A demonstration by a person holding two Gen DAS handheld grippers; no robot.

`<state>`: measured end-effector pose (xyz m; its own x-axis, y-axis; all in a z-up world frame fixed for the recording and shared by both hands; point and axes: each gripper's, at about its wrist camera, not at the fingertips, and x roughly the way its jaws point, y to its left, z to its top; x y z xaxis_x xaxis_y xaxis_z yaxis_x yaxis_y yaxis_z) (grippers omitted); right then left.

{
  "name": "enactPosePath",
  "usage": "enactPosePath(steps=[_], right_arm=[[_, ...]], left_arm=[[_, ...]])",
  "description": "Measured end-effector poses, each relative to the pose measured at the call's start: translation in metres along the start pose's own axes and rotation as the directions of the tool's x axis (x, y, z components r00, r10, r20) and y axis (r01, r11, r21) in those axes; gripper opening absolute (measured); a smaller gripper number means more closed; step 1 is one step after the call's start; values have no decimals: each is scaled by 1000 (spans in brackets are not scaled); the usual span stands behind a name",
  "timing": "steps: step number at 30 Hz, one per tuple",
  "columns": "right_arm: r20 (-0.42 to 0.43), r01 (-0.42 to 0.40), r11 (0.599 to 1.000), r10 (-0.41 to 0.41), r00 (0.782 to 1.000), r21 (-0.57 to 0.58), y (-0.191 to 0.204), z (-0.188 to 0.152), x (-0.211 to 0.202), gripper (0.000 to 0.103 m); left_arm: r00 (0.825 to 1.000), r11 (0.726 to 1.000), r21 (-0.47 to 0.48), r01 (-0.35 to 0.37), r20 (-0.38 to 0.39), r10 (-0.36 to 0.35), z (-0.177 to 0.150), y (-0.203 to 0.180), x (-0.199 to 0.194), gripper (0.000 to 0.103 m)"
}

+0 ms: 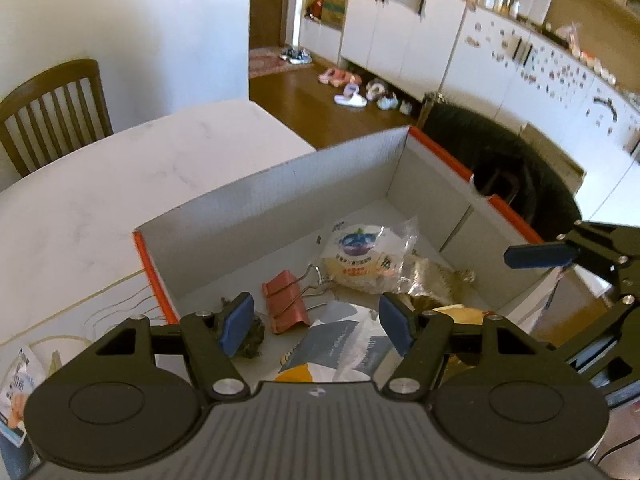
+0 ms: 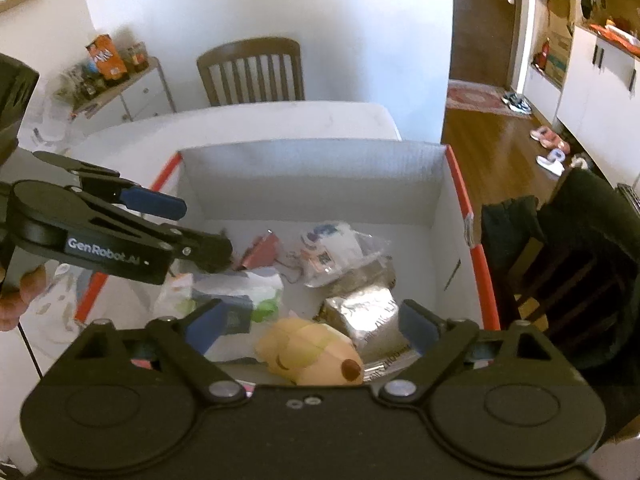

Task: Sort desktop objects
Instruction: 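Lower the seaweed bag and pig plush into the box and open both tools, then withdraw both tools from the box toward the plate on the table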

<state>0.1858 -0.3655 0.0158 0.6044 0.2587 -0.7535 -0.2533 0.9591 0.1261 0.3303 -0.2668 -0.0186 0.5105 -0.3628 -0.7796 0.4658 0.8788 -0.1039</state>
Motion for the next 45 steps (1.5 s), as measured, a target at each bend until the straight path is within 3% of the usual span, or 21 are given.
enactPosePath(steps=[10,13,25,36,38,45], right_arm=[[82,-42,999,43,996,-17,14,1,-24,100],[109,-42,998,46,993,-38,23,2,-31,100],[156,-64,996,73,985,-64,59,15,-39,102],[177,-66,995,78,981,-77,106,23,-30,102],[179,-73,995,85,980,-73,115,25,-27,102],[186,-72,995,84,979,-68,153,33,-16,102]], left_arm=[[995,999,-43,27,96,-23,-17,6,-52,68],[993,999,-43,31,117,-26,-22,8,-67,73],[981,1000,-19,-9,191,13,-50,27,-113,81],[977,997,-65,-33,207,45,-86,77,-141,90],[977,997,-74,-35,209,50,-93,88,-145,102],[977,997,-71,-37,209,51,-117,118,-153,103]])
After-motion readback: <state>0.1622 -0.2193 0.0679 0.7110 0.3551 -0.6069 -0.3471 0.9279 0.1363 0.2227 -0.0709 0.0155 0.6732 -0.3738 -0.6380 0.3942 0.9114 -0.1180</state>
